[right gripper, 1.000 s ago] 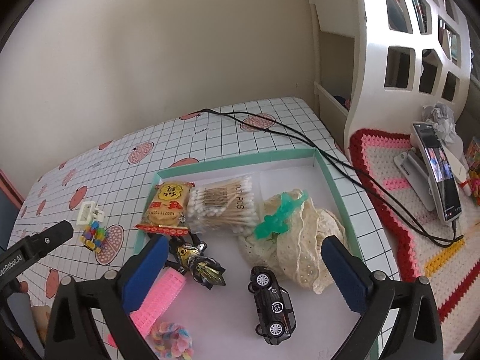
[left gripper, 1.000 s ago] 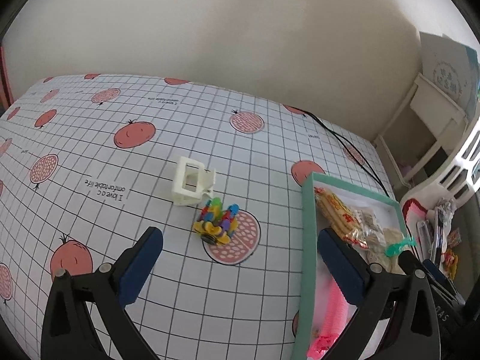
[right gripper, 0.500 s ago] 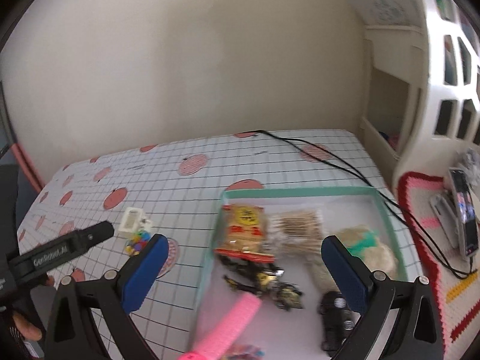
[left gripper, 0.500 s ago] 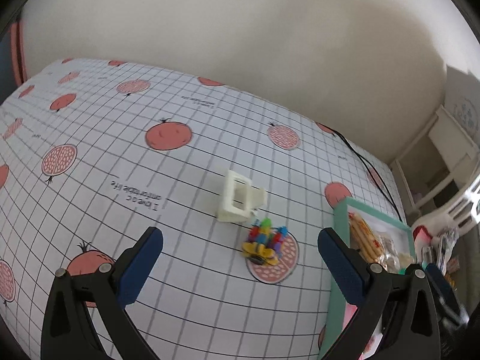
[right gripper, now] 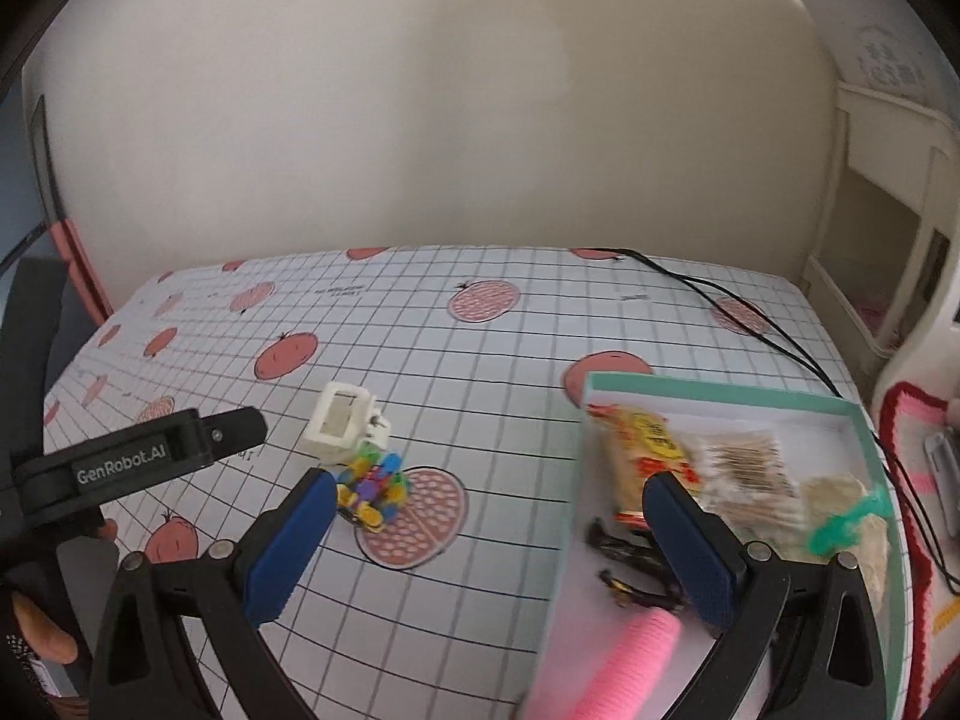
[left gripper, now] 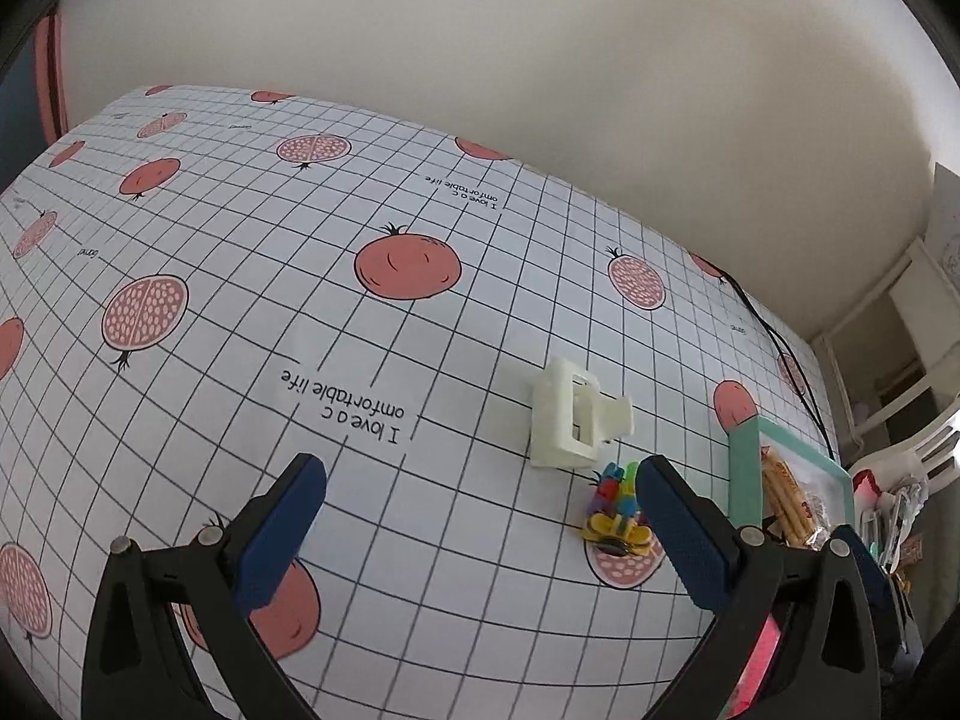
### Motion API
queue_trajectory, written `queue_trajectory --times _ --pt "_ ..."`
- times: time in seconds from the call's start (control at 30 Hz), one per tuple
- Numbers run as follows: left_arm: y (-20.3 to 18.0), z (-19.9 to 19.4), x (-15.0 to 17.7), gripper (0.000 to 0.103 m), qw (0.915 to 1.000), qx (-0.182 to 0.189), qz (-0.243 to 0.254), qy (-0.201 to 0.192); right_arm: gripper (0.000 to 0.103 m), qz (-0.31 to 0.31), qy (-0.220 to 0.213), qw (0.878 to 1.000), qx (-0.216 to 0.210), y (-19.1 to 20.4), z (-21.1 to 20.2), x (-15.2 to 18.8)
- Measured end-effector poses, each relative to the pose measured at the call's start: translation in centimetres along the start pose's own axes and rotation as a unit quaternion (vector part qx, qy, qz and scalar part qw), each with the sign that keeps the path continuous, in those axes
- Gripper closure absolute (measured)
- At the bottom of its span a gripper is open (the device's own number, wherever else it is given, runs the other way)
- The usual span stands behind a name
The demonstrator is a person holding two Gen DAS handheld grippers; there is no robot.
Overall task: Organize objects
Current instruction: 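Withdraw both grippers from the tray toward the white clip and block toy, then close the left gripper on the white hair clip while the right gripper grasps the block toy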
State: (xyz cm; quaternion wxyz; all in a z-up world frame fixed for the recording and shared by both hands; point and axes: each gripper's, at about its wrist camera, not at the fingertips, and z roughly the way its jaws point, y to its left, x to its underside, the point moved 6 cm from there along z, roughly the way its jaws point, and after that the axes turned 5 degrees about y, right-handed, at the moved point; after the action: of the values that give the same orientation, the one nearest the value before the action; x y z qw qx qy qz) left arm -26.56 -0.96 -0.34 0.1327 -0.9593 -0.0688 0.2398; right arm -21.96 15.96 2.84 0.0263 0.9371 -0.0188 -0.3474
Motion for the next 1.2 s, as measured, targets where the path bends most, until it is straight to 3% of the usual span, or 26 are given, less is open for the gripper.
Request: queue_trajectory --times 0.2,0.4,0.73,1.2 --pt "0.5 0.3 -0.7 0.0 1.0 -0.007 0.002 -0.006 0.0 -0.03 0.017 0.999 -0.007 2.3 1.6 0.4" --pt "0.2 0.7 -1.2 0.0 0.9999 0.015 -0.003 -0.001 0.0 -0.044 0.035 0.998 -0.003 3.2 3.1 0.9" --pt "-2.0 1.5 -1.2 0.0 0.9974 -0.002 0.072 -0.003 0.001 -0.047 0.056 0.997 -0.005 3.7 5.1 1.4" --pt "-3.7 4.1 -1.2 0.0 0.9936 0.001 0.112 0.01 0.005 -0.033 0.075 0.996 -0.018 3.6 7.4 1.5"
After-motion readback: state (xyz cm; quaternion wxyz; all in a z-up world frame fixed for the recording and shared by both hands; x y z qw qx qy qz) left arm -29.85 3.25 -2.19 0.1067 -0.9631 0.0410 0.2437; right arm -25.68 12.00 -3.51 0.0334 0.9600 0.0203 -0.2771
